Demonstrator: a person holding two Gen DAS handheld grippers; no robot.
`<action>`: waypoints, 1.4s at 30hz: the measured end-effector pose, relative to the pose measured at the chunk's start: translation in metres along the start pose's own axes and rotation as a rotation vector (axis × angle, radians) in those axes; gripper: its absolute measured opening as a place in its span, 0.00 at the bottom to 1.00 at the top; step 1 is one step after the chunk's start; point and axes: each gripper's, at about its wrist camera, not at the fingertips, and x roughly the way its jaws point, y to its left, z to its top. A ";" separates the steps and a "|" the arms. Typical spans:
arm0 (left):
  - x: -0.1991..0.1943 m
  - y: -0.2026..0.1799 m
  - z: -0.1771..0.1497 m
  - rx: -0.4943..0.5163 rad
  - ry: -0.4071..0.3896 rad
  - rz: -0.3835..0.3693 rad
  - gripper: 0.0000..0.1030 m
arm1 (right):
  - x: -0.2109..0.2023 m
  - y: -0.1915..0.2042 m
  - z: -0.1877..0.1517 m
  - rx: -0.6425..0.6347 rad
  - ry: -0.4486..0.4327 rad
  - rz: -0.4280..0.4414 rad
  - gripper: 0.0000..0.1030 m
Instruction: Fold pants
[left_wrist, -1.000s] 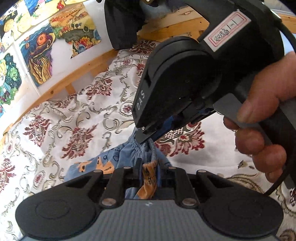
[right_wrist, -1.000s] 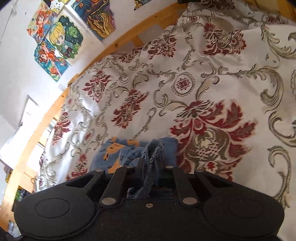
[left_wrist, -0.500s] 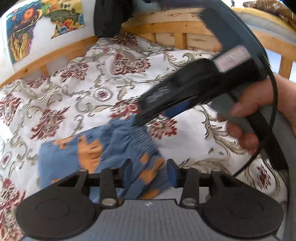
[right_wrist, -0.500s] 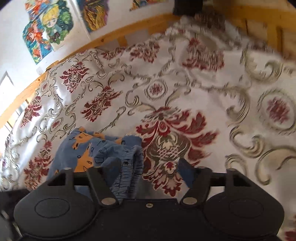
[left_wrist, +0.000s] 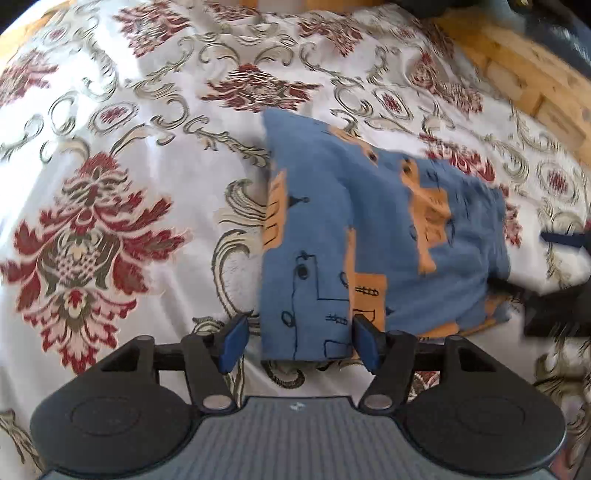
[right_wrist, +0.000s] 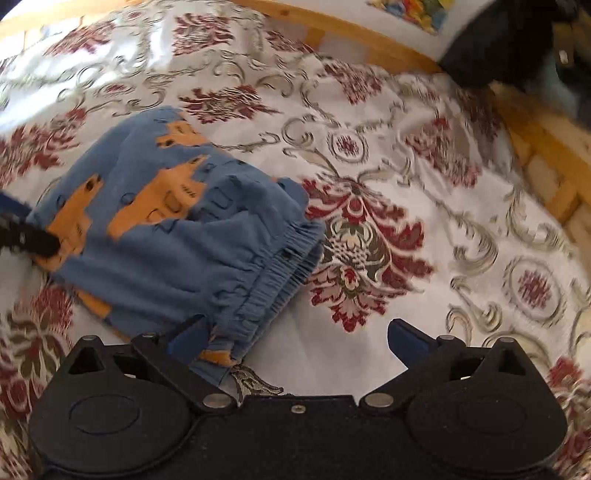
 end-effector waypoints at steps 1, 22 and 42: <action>-0.003 0.001 0.001 -0.004 0.009 -0.001 0.66 | -0.004 0.002 -0.001 -0.015 -0.004 -0.029 0.99; 0.007 0.016 0.060 0.165 -0.235 -0.234 0.73 | 0.024 -0.018 0.036 0.148 -0.191 0.356 0.59; -0.029 0.051 0.046 0.085 -0.176 -0.043 0.88 | -0.023 -0.012 0.023 0.256 -0.225 0.404 0.78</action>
